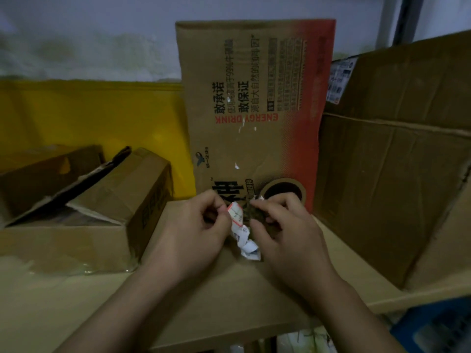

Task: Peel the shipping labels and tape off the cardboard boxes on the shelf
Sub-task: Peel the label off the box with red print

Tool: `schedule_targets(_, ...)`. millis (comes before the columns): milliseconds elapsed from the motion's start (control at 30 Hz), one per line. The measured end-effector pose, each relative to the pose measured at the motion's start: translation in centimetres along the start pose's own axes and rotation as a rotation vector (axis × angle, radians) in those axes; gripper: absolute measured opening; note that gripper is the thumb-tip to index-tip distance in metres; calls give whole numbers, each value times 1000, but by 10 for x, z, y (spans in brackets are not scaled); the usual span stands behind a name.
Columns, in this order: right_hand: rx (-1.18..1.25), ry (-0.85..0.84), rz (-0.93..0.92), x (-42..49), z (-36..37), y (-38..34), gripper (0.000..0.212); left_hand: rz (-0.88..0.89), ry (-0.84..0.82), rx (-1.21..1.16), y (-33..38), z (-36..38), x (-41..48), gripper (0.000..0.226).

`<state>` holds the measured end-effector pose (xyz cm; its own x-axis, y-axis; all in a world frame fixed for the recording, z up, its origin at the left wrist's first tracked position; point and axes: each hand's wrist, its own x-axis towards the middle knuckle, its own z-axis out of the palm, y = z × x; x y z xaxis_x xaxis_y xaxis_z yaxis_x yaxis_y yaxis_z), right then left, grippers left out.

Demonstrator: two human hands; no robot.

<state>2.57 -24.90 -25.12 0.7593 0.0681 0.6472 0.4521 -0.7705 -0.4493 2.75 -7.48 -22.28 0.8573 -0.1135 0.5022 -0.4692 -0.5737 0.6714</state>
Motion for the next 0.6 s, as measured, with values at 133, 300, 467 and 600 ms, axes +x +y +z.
schedule_targets(133, 55, 172, 72, -15, -9, -8, 28, -19, -44, -91, -3, -3, 0, 13)
schedule_targets(300, 128, 196, 140, -24, -22, -12, 30, -18, -43, -172, 2, -12, -2, 12)
schedule_targets(467, 626, -22, 374, -31, -43, -28, 28, -85, -145, -618, 27, -9, -6, 10)
schedule_targets(600, 882, -58, 473, -47, -76, -40, 26, -27, -198, -709, 45, 12, -13, 7)
